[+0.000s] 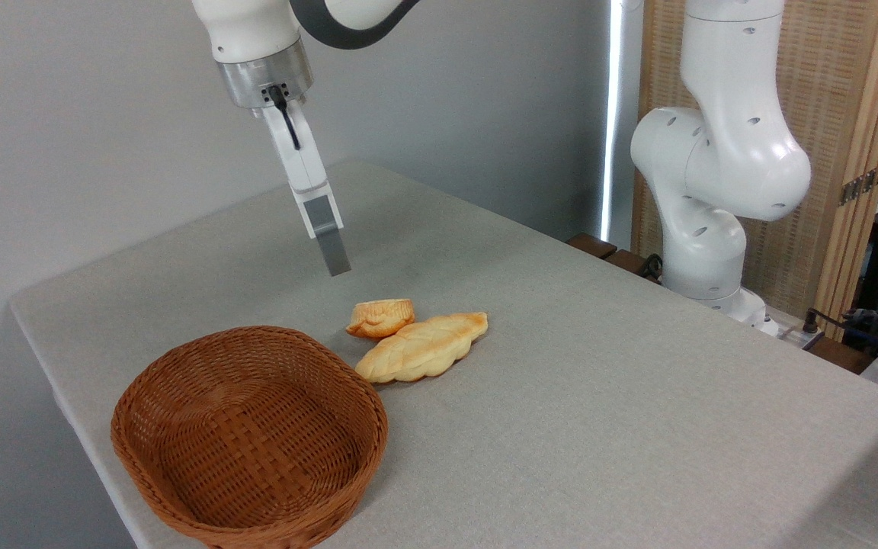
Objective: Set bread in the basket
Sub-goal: 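Tilt the gripper and lower it onto the small round bread roll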
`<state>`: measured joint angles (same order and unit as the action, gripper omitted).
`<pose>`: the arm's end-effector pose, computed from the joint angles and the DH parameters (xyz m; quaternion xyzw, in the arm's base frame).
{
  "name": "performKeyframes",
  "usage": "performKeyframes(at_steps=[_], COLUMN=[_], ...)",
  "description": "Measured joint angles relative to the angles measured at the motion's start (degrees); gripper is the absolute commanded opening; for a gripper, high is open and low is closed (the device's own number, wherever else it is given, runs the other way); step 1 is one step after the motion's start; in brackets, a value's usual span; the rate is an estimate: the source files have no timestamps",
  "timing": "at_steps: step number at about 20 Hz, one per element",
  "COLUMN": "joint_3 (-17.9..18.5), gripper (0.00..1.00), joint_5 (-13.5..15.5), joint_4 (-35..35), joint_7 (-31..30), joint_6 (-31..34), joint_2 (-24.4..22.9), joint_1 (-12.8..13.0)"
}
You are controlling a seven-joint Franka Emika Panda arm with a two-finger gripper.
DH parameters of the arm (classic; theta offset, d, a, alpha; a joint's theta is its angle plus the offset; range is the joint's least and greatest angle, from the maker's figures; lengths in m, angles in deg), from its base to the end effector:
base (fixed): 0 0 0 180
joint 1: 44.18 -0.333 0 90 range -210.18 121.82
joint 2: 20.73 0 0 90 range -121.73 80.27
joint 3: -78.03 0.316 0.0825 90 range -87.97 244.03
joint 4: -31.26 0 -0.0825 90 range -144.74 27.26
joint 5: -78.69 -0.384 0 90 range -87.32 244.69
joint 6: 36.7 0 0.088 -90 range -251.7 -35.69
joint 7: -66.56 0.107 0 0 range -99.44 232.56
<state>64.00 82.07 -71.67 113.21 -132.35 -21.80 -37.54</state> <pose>0.5079 -0.1988 0.5362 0.8334 -0.5494 -0.0470 0.0384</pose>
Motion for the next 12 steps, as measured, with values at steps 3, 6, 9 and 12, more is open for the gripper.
performKeyframes(at_steps=[3,6,9,12], joint_3=[-1.5,-4.7,-6.1,-6.16], gripper=[1.0,1.0,1.0,1.0], joint_5=[-3.19,-7.96,-9.2,-10.73], joint_4=[-1.23,-3.5,-4.6,-5.02], joint_7=[3.08,3.32,3.32,3.37], joint_6=[2.39,2.49,2.49,2.49], joint_2=[0.06,0.54,1.06,1.61], joint_1=[-0.01,0.19,0.53,0.89])
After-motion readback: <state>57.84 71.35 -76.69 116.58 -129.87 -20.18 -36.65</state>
